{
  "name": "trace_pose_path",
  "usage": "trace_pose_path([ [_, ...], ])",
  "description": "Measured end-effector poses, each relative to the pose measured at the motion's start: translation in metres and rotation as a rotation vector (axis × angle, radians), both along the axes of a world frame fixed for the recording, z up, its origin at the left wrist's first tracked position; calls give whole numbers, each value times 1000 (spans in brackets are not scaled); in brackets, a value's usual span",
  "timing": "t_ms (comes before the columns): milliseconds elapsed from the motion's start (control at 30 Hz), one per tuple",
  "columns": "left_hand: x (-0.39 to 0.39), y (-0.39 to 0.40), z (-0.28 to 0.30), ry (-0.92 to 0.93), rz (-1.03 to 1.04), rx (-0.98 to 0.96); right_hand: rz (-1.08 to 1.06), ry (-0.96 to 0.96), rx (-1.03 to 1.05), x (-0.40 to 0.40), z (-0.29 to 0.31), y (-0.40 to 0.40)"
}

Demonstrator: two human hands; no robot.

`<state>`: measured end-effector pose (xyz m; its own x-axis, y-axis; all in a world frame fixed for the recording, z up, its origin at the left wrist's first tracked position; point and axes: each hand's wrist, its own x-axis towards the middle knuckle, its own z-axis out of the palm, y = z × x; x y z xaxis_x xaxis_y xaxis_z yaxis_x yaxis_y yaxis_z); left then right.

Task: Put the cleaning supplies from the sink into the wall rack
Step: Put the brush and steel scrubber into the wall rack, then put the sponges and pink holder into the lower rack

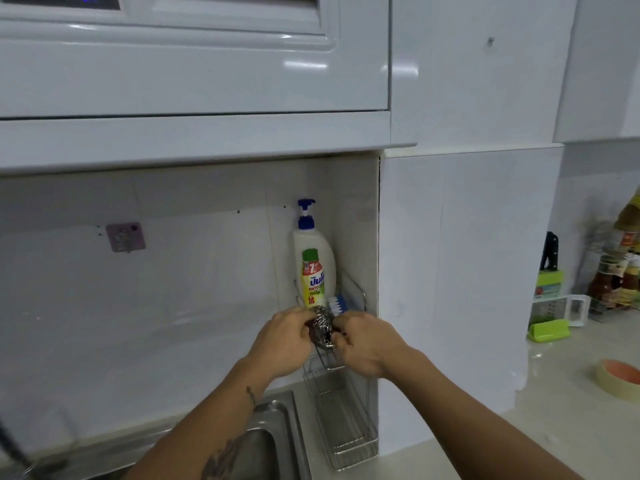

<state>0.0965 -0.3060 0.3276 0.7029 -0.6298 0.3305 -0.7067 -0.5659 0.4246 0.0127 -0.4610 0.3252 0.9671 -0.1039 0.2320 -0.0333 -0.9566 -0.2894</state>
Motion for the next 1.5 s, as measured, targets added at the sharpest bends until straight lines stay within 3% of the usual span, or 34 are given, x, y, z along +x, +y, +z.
trace_pose_path([
  [167, -2, 54, -21, 76, 57, -87, -38, -251, -31, -9, 8, 32],
  [300, 6, 120, -34, 227, 135, -133, 38, -275, -75, -3, 8, 92],
  [433, 10, 189, -60, 360, 228, -143, 146, -143, -76, 17, -24, 164],
  [700, 1, 308, -157, 496, 347, -99, 202, 256, -19, 41, -145, 280],
  [1000, -35, 393, -316, 737, 317, 339, 80, 689, 10, 21, -277, 311],
  [1200, -36, 390, -356, 570, 286, 686, 46, 806, -121, 26, -341, 299],
  [1500, -31, 393, -386, 374, -20, 1027, 126, 839, -307, 23, -392, 290],
])
